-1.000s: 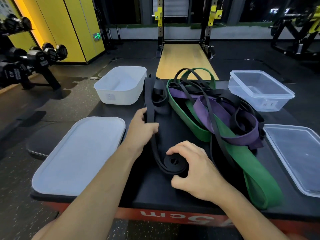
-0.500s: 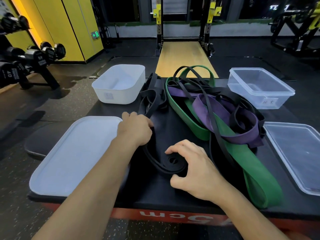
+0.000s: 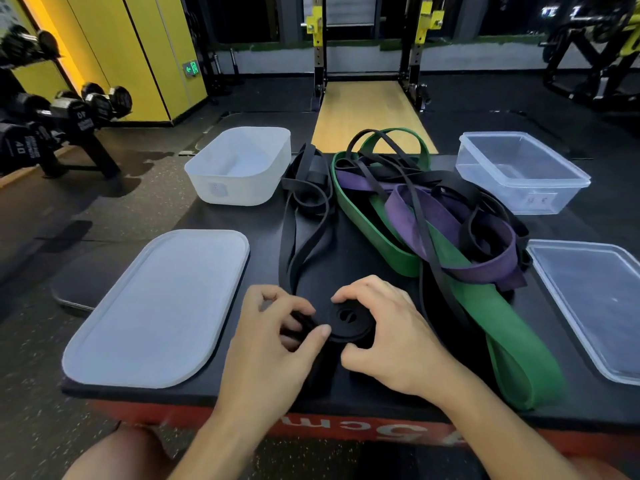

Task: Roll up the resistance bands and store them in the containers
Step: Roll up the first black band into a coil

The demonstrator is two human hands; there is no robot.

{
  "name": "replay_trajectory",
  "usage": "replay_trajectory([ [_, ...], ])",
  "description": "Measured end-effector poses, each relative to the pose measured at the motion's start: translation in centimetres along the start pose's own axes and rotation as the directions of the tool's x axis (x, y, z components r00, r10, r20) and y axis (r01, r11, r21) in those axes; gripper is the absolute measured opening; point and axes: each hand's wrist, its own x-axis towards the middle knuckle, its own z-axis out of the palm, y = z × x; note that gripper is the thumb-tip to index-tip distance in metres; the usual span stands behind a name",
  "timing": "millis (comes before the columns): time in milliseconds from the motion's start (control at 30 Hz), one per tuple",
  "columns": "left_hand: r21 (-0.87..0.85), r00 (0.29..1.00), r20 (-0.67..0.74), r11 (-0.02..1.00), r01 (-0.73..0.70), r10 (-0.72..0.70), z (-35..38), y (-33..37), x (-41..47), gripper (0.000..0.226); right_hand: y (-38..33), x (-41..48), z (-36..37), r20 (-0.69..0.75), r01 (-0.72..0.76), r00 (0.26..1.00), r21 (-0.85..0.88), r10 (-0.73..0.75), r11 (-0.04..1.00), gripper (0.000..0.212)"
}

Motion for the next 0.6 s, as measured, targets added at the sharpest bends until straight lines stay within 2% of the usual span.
replay_trajectory([
  [333,0.018,0.994,0.029,0.994,0.106,-0.107,0.0,0.7,0.7,0.018,-0.1,0.0,0.1,0.007,0.012,1.0,-0.02,-0.012,1.0,0.061],
  [467,-0.053,0.992,0.05,0.992,0.118,-0.115,0.2,0.8,0.8,0.021,0.2,0.0,0.0,0.017,0.013,1.0,0.001,-0.013,1.0,0.062],
  [600,-0.14,0.985,0.031,0.975,0.172,-0.169,0.1,0.6,1.2,0.038,0.5,0.3,0.2,-0.026,-0.008,1.0,0.076,0.01,0.997,0.065],
])
